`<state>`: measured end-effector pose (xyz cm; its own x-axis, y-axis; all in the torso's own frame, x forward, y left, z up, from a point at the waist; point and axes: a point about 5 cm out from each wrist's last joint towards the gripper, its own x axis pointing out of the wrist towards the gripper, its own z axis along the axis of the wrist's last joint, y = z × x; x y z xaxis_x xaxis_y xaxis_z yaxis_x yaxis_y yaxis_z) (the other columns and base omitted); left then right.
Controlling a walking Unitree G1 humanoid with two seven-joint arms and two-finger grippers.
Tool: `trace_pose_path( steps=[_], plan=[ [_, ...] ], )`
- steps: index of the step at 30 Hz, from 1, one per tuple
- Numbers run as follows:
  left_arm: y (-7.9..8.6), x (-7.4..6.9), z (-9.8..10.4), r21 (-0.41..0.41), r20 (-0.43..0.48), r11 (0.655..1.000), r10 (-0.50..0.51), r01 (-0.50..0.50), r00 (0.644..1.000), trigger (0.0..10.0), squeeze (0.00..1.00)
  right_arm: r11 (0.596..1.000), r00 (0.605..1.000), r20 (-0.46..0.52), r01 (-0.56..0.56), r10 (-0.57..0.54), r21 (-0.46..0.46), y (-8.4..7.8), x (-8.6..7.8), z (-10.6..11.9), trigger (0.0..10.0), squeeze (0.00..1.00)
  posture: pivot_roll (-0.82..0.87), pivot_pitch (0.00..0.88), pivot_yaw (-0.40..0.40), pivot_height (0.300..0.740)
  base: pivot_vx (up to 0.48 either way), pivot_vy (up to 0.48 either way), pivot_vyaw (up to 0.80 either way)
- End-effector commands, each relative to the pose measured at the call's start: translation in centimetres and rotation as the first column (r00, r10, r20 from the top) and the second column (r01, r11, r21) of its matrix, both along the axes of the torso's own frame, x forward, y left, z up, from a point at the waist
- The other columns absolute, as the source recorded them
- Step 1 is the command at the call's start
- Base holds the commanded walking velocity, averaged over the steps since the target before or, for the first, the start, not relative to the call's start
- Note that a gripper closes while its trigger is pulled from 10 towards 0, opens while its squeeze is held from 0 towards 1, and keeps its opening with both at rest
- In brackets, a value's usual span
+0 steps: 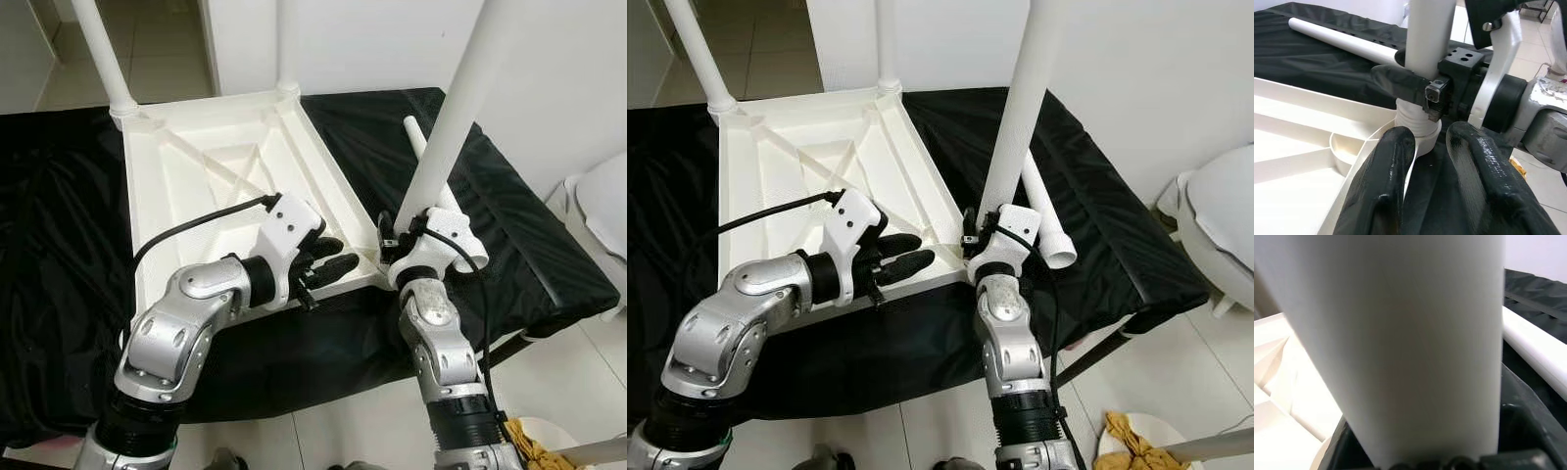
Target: Building children table
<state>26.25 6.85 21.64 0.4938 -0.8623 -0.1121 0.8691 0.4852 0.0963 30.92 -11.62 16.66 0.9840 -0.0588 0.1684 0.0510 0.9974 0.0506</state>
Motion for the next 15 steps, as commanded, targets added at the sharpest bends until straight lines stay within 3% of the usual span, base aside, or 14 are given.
trace_pose_path(
  steps=[1,9,15],
  plan=[
    [0.4,0.3,0.1,-0.004,0.016,0.993,0.120,-0.120,0.993,10.0,0.00,1.000,0.999,-0.053,-0.004,0.004,-0.003,0.5,-0.4,-1.2,10.0,0.00,0.02,0.088,-0.038,0.740,0.000,0.000,0.00],
    [0.5,0.3,0.1,-0.005,0.013,0.992,0.129,-0.129,0.992,10.0,0.00,0.999,0.998,-0.052,0.034,-0.034,-0.010,0.4,-0.7,-1.1,10.0,0.00,0.02,0.093,-0.040,0.740,0.000,0.000,0.00],
    [0.5,0.3,0.1,-0.004,0.013,0.992,0.127,-0.127,0.992,10.0,0.00,0.996,0.998,-0.016,0.053,-0.054,-0.074,-1.1,-0.8,-1.3,10.0,0.00,0.02,0.092,-0.034,0.740,0.000,0.000,0.00]
  ],
)
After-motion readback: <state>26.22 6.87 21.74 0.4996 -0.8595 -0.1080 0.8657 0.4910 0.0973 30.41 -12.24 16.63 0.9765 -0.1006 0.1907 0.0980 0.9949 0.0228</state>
